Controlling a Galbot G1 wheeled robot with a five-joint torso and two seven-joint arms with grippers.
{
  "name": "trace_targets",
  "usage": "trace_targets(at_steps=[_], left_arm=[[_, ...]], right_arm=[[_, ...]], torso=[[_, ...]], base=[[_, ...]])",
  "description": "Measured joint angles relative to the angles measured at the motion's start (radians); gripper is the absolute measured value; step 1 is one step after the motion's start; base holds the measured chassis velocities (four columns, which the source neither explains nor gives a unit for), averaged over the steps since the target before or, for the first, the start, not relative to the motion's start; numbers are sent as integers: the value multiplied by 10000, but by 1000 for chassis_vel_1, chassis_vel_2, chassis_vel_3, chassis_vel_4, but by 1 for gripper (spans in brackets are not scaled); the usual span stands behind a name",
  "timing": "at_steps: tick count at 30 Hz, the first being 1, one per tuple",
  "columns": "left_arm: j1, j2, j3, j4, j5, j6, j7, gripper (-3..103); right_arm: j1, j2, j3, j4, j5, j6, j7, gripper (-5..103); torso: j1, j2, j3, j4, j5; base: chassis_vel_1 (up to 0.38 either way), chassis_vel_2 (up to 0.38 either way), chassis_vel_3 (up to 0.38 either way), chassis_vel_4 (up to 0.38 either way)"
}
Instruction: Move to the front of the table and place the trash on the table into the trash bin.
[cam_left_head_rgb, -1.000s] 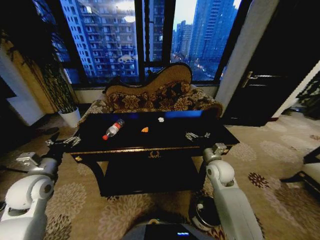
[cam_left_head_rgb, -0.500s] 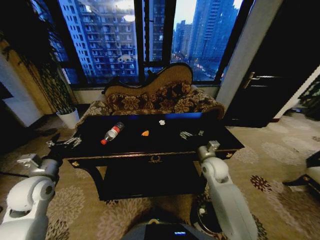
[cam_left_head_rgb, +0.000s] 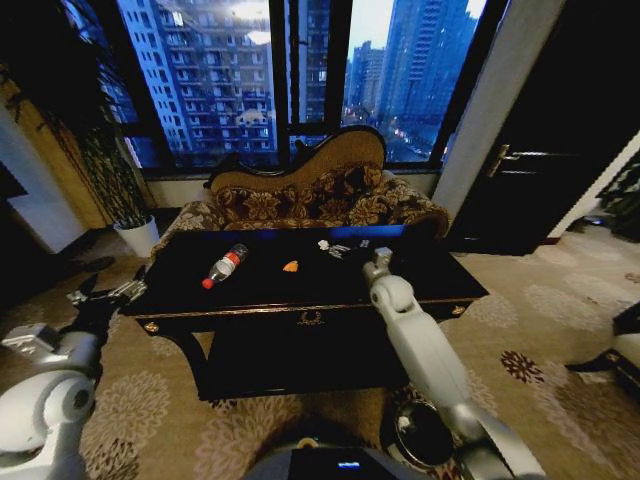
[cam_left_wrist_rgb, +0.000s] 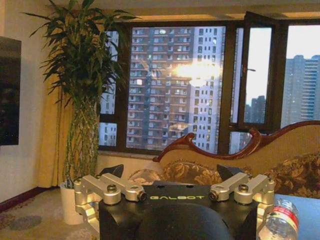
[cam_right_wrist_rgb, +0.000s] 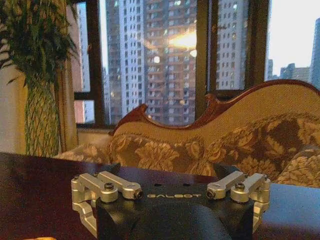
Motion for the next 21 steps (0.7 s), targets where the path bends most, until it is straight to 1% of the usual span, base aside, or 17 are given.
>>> trace_targets(at_steps=[4,11,13,19,21], left_arm=[[31,-68,16,-81,11,0,0,100],[-7,-95,117,-139,21,0,-1,100],[-2,-89,113,-140,19,-1,-1,100],[29,-68,80,-97,-2,-52,-1,100],[29,-82,87,-90,-6,-79,-1,100]], right_arm=[[538,127,-295,-494,-99,-360,0,100],[1317,207,-473,-1416,-303,-738,0,100],[1637,209,-530,-1833,-304,-1001,1,100],[1853,272,-712,-2304,-291,-1376,1,100],[1913,397,-770,-2452,-218,-1647,0,100]], torso=[[-1,1,0,-6,1],[0,0,-1,-5,1],[0,0,0,-5,1],[-1,0,-1,-5,1],[-1,0,-1,-2,1]], base=[[0,0,0,0],[0,0,0,0],[0,0,0,0],[0,0,0,0],[0,0,0,0]])
